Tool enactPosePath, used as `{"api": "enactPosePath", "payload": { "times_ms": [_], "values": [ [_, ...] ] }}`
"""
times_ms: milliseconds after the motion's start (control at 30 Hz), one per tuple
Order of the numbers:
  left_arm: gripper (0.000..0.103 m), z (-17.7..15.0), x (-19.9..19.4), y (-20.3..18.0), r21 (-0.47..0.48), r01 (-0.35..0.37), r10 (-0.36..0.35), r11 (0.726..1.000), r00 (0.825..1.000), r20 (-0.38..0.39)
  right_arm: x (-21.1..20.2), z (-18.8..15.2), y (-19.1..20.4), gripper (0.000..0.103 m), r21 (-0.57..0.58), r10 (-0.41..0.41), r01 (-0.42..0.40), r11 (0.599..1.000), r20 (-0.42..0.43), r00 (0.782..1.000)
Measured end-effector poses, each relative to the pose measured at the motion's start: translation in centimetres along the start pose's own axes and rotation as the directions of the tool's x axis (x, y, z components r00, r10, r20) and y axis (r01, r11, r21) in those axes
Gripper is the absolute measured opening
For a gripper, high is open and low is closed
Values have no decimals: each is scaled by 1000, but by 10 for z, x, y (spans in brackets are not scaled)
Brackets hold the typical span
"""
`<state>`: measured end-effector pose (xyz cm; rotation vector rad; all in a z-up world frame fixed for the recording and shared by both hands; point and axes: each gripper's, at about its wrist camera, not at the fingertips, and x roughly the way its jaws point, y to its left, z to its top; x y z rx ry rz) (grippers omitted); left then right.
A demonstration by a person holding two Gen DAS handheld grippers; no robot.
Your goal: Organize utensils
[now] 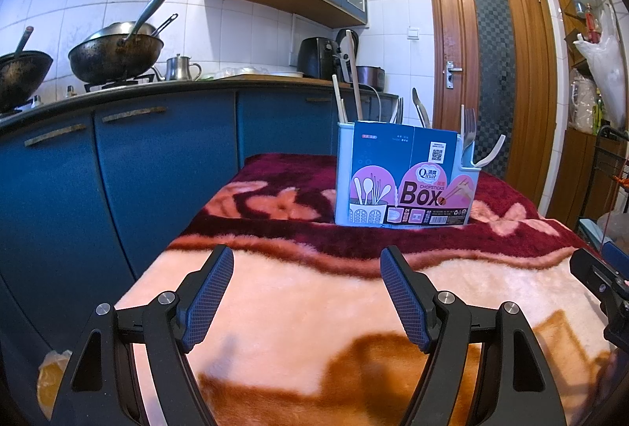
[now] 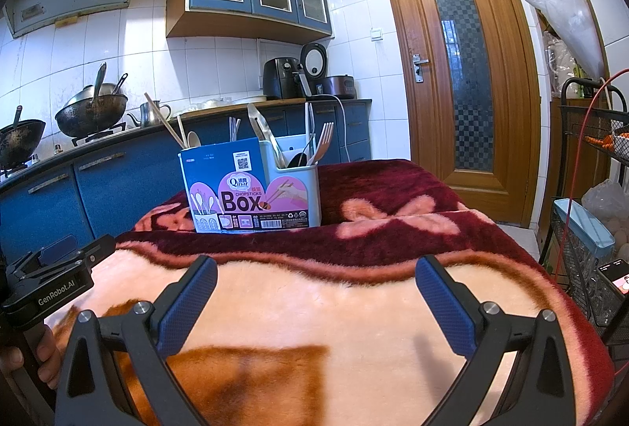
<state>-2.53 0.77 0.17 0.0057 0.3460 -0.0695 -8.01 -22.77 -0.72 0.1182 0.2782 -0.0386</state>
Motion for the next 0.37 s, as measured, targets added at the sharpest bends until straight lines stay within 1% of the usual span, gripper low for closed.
{"api": "enactPosePath", "payload": {
  "times_ms": [367],
  "values": [
    [78, -1, 0, -1, 0, 0, 0, 1000, 1000, -7, 0, 0, 0, 103, -1, 0, 0, 1000, -2, 1000]
  ]
}}
